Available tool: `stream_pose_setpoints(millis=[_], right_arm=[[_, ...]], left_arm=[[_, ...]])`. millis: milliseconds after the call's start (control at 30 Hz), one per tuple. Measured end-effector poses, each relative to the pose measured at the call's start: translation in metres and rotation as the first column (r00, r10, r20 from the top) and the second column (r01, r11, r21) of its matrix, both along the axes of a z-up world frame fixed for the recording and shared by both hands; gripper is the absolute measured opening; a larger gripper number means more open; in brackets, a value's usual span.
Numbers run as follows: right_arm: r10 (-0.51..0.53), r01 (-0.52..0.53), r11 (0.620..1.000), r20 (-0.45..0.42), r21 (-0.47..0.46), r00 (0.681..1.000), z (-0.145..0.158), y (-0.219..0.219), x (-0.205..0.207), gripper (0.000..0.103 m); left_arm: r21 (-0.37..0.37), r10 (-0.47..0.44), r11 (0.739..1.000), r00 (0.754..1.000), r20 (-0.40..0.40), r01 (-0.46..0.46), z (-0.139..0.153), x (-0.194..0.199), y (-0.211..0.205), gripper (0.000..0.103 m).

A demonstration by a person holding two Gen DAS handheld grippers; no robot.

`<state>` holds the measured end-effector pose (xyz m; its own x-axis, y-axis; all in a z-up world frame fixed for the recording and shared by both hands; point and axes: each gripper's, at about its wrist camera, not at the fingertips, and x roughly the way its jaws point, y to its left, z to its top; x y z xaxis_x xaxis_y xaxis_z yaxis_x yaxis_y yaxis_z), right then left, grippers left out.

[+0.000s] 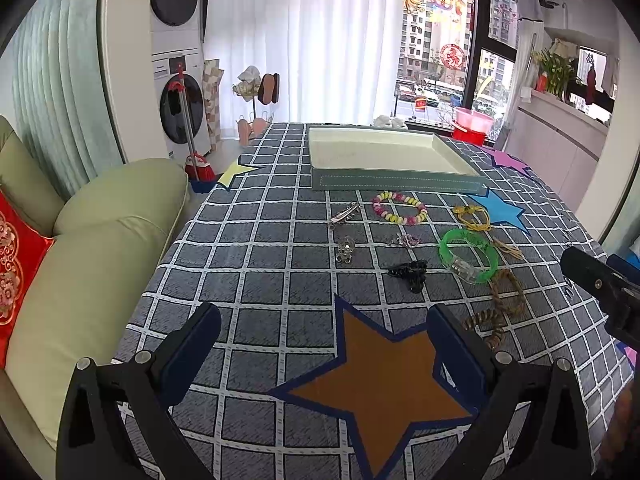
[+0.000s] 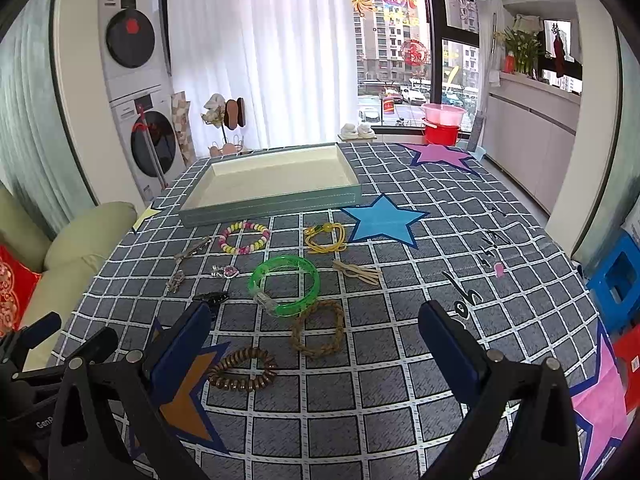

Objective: Organize jewelry

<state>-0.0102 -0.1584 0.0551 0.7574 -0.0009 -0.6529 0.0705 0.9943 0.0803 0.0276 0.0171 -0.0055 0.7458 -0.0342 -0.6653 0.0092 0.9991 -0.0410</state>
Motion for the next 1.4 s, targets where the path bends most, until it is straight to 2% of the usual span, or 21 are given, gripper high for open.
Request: stream_pose_setpoints(millis=[1400], right_arm=[[0.017, -0.016, 0.999, -0.022, 0.031, 1.0, -0.0094, -0.0058, 0.0053, 0.103]], left_arm=[[0.026, 0.008, 1.0, 0.999, -0.034, -0.007, -0.0062, 0.0077, -0.0022, 0.103]])
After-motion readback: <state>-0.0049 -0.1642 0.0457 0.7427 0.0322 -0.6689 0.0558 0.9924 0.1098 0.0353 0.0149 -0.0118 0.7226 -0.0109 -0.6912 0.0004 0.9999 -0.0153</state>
